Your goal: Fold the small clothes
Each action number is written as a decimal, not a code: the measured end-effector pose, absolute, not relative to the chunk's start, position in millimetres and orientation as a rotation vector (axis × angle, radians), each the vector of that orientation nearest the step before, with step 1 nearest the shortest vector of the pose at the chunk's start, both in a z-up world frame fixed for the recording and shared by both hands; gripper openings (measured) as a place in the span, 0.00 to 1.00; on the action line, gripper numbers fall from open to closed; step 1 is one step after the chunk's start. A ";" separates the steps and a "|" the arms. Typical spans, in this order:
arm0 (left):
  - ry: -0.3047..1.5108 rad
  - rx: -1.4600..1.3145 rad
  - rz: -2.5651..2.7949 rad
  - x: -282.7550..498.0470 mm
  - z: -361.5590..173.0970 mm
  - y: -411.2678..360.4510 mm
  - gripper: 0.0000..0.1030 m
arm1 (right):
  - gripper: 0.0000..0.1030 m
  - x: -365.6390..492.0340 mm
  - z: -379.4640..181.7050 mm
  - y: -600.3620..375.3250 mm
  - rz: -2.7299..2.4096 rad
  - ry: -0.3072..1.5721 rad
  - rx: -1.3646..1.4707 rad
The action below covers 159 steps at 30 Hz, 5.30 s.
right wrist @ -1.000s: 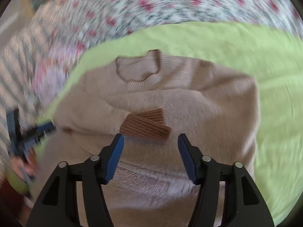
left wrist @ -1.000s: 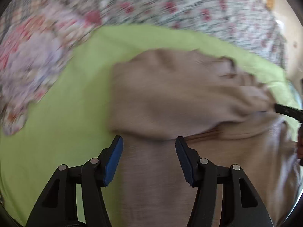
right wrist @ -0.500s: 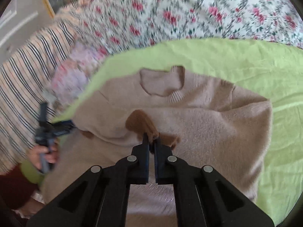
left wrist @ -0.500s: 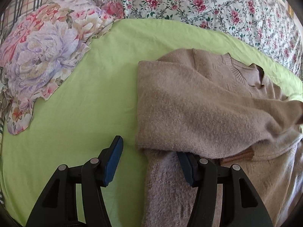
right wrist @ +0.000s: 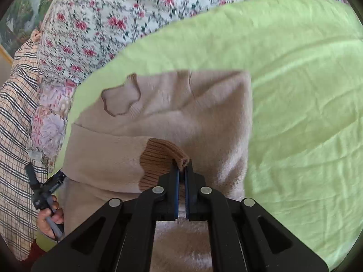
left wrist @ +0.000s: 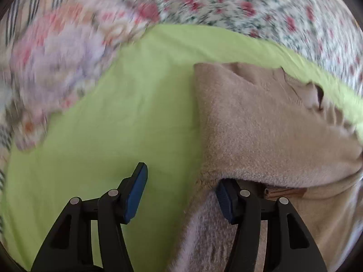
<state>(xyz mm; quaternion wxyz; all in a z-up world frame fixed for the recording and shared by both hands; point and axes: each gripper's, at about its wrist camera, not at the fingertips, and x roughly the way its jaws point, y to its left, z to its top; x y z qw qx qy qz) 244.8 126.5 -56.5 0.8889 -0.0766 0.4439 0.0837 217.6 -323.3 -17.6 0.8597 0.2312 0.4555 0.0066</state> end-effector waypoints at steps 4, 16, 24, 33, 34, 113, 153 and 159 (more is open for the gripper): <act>0.953 -0.198 0.014 233.1 -50.6 132.5 0.56 | 0.08 218.6 -22.5 -323.8 0.012 0.957 0.494; 1.018 -0.247 -0.100 316.3 -56.5 118.8 0.66 | 0.38 216.1 -32.8 -309.2 0.066 0.949 0.488; 0.842 -0.264 -0.029 294.0 -42.8 122.4 0.07 | 0.11 201.8 15.3 -311.4 0.094 0.827 0.546; 0.866 -0.231 0.010 297.8 -50.2 121.7 0.07 | 0.19 212.5 -17.4 -302.6 -0.189 0.937 0.410; 0.866 -0.233 0.011 297.2 -50.3 122.7 0.07 | 0.19 209.1 -10.3 -298.3 -0.183 0.896 0.398; 0.967 -0.370 -0.450 -81.1 -42.7 109.7 0.06 | 0.08 -114.7 -48.7 -201.2 0.490 0.886 0.618; 0.825 -0.399 -0.214 343.2 -4.3 114.0 0.06 | 0.07 281.2 -10.9 -294.8 0.057 0.759 0.595; 0.894 -0.372 -0.236 339.5 -25.6 106.6 0.12 | 0.13 276.3 -26.1 -305.3 0.043 0.780 0.651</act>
